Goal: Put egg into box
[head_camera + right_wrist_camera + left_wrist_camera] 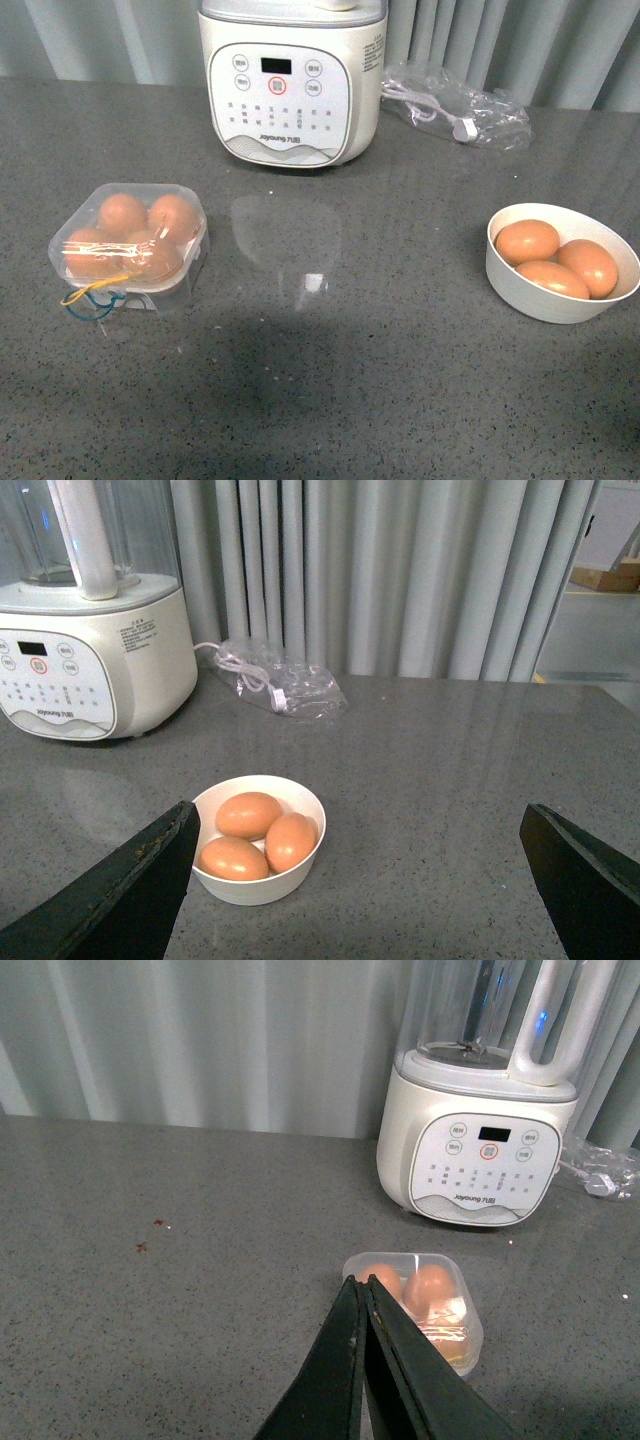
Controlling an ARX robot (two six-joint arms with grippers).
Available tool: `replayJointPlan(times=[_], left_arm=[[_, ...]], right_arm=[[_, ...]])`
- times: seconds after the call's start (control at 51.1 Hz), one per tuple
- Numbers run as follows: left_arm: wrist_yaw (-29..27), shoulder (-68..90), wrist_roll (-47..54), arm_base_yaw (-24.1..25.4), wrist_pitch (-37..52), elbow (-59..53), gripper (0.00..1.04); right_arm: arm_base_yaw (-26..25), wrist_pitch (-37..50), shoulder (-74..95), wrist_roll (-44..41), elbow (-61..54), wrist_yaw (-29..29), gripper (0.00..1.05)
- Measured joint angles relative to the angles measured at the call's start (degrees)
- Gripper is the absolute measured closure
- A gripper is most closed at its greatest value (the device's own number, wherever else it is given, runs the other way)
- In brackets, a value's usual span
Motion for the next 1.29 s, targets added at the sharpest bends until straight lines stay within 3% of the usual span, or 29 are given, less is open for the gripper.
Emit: replayJointPlan(times=[0.587,0.705,0.9,1.292], left_arm=[[0.0,-9.0,0.0,0.0,-9.0,0.0,1.01],[0.0,-16.4,0.0,0.0,-18.3,0.0,1.01],[0.0,-18.9,0.0,0.0,-19.3,0.0,1.01],[0.0,-18.9,0.0,0.0,-19.3,0.0,0.42]], right_arm=[[0.0,0.0,0.0,0.0,0.0,0.0,0.07],[0.0,0.0,0.0,0.0,0.0,0.0,0.07],[0.0,0.0,0.0,0.0,0.0,0.0,0.07],[0.0,0.0,0.0,0.0,0.0,0.0,0.07]])
